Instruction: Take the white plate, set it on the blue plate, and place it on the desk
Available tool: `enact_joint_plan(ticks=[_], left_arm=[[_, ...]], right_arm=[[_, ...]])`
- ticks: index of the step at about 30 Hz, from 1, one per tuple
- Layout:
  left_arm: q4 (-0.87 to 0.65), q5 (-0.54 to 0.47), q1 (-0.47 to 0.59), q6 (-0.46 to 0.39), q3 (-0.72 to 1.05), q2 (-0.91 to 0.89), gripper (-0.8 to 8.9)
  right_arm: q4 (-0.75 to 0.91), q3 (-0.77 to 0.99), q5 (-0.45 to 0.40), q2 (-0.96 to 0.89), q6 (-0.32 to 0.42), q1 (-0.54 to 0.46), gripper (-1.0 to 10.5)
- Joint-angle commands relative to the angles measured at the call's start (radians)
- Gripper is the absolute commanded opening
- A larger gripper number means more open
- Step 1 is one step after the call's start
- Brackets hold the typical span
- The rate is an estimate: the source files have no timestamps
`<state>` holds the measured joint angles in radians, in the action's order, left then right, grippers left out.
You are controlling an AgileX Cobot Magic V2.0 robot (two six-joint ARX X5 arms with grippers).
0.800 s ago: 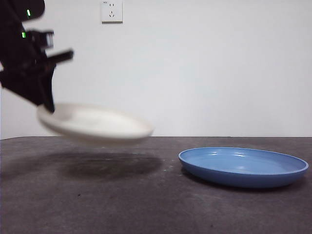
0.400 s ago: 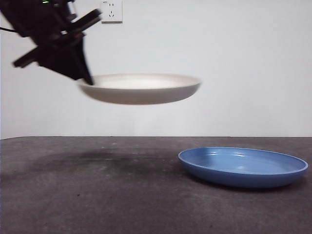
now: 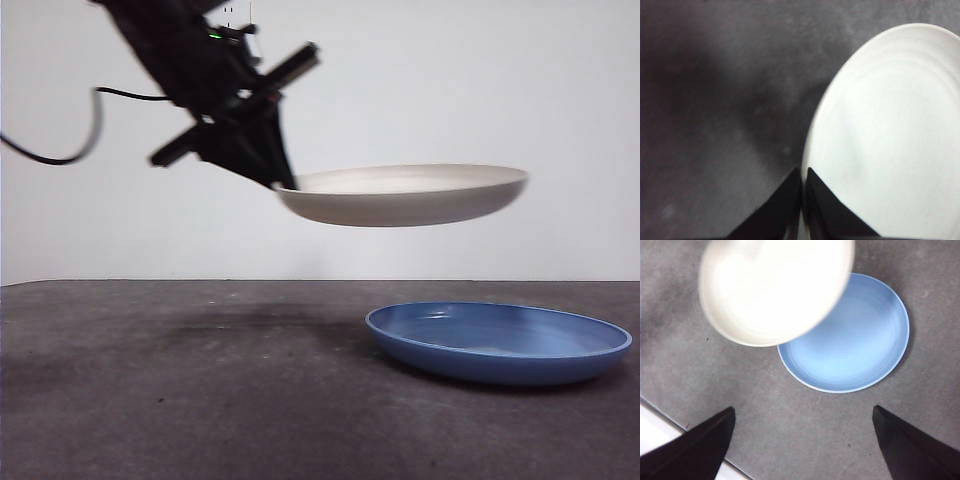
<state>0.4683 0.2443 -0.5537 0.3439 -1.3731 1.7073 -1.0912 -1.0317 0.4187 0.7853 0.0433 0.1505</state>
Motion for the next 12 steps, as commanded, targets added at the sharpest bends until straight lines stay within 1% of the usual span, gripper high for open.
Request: enact_joint_plan(ticks=[1, 6, 12], left_arm=[[0.005, -0.008, -0.034, 0.013, -0.089, 0.079, 0.09], [0.042, -0.019, -0.077, 0.010, -0.188, 0.193, 0.10], [0.040, -0.045, -0.113, 0.009, -0.234, 0.292, 0.10]], right_arm=[[0.008, -0.018, -0.001, -0.010, -0.018, 0.004, 4.4], [0.007, -0.018, -0.027, -0.043, -0.034, 0.004, 4.4], [0.006, -0.018, -0.035, -0.076, -0.040, 0.004, 4.4]])
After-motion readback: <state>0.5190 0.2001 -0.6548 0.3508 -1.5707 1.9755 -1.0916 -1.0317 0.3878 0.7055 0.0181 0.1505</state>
